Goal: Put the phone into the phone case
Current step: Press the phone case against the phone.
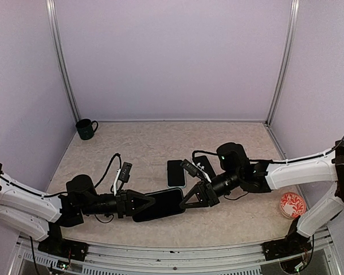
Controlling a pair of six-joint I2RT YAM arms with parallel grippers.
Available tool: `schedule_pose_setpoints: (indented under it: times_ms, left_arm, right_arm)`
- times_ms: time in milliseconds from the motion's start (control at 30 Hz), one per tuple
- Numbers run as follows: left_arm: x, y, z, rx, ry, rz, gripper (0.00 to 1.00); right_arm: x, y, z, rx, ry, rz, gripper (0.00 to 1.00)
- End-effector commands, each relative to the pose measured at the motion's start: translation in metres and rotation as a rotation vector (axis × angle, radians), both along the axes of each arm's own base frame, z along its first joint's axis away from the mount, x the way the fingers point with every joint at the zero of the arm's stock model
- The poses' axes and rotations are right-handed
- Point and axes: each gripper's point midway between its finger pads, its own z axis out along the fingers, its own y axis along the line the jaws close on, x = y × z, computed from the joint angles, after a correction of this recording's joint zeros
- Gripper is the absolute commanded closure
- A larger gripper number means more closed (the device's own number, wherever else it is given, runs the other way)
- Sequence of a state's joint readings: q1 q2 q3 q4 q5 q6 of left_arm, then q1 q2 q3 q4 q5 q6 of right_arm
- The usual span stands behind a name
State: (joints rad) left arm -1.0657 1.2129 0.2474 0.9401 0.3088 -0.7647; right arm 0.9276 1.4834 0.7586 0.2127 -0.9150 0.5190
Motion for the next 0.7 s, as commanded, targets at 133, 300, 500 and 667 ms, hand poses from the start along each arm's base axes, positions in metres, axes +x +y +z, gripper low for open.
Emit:
schedule_pose_setpoints:
  times_ms: [133, 300, 500, 667]
  left_arm:
    - [0.005, 0.001, 0.023, -0.076, -0.036, 0.027, 0.96]
    - [0.005, 0.003, 0.019, -0.065, -0.034, 0.032, 0.94]
    - [0.002, 0.002, 0.016, -0.046, -0.029, 0.012, 1.00]
    - [0.000, 0.001, 0.014, -0.034, -0.025, 0.002, 1.00]
  right_arm:
    - [0.008, 0.008, -0.005, -0.043, -0.050, -0.053, 1.00]
    - [0.010, 0.007, -0.004, -0.058, -0.069, -0.061, 1.00]
    - [0.022, -0.007, -0.002, -0.136, -0.233, -0.104, 0.52]
    - [0.027, -0.021, 0.013, -0.134, -0.403, -0.124, 0.29]
